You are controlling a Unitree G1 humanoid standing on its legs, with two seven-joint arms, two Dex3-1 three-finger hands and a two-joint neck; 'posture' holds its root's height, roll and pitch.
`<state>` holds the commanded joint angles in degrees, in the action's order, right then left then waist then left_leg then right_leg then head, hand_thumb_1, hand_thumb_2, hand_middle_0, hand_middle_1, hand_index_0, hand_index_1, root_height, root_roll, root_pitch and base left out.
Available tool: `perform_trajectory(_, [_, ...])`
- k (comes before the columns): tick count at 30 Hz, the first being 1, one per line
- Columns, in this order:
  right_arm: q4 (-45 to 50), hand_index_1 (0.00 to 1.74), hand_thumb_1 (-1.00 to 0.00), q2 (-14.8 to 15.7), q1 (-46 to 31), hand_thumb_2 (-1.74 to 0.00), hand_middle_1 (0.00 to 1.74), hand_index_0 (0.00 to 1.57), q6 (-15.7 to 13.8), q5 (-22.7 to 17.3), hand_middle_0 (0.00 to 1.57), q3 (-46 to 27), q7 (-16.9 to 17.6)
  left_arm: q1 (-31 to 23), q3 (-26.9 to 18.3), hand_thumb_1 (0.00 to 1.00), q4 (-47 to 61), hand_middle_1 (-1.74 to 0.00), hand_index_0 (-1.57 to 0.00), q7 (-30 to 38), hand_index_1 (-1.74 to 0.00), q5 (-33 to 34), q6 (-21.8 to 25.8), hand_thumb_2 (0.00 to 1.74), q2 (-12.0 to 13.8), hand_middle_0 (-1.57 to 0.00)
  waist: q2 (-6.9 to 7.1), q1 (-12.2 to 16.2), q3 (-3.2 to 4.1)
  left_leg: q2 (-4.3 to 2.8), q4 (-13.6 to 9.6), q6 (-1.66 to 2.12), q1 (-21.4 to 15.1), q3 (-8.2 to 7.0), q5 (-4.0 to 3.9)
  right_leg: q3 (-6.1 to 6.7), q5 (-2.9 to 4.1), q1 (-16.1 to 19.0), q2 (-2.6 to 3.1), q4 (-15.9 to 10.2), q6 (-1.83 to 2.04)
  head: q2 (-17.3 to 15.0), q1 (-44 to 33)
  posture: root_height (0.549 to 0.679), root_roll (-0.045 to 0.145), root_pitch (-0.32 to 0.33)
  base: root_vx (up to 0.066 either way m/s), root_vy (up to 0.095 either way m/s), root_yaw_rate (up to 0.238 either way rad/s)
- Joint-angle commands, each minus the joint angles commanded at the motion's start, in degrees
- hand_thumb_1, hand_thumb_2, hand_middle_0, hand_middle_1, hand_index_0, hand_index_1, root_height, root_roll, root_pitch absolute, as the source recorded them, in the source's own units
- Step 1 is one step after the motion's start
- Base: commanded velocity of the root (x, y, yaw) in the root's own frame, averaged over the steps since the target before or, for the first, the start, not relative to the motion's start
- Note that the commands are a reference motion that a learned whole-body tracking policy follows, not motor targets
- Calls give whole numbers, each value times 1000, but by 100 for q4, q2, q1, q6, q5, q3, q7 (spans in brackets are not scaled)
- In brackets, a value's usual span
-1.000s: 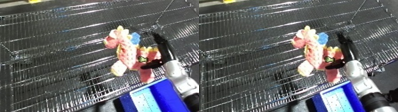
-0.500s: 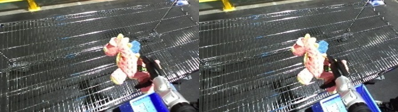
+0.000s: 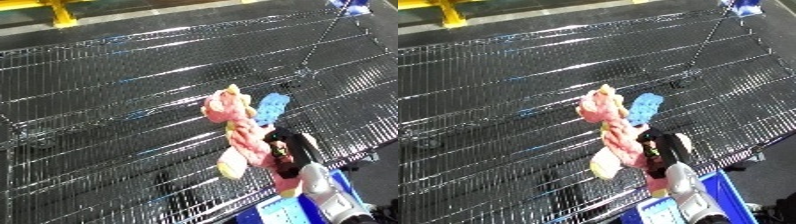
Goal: Pick up the object and place it into the box
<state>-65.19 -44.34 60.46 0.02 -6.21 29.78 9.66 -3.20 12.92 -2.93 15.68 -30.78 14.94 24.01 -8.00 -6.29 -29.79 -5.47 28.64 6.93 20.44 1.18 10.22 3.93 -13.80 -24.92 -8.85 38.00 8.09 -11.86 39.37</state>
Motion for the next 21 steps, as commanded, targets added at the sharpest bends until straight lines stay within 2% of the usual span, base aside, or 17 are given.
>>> perform_trajectory(3, [42, 1740, -1000, -10, 52, -1740, 1740, 1570, -13, 21, 1570, 37, 28, 0, 8, 1000, 6, -1740, -1570, -24, -1740, -27, 21, 1740, 34, -1570, -1, 7, 0, -14, 39, 8, 0, -1, 24, -3, -14, -8, -15, 39, -4, 22, 100, 649, 55, 70, -17, -11, -31])
perform_trajectory(7, [36, 1740, -1000, -71, 88, -1740, 1740, 1570, -7, 61, 1570, 75, 28, -5, 36, 1000, 17, -1740, -1570, -76, -1740, -53, 32, 1740, 69, -1570, -22, 15, 0, -23, 0, 28, 2, -14, -8, -13, 12, -17, -33, 9, 6, -8, 112, 649, 55, 69, -20, -11, -10])
perform_trajectory(14, [66, 1740, -1000, -69, -12, -1740, 1740, 1570, -11, 58, 1570, 4, 86, 14, 23, 1000, -38, -1740, -1570, -81, -1740, -51, 21, 1740, 59, -1570, -33, 32, 0, -28, -66, 30, -59, -29, -39, -28, 18, 41, -28, -44, 1, -96, 154, 650, 56, 63, -22, -7, -16])
perform_trajectory(21, [454, 1740, -1000, -136, -96, -1740, 1740, 1570, -94, -85, 1570, -171, 277, 116, 12, 1000, -110, -1740, -1570, -86, -1740, -41, 15, 1740, 83, -1570, 14, 85, 0, -40, -156, 34, -226, -54, -46, -45, 43, 216, -39, -143, 13, -9, 140, 652, 56, 46, -26, -7, -7])
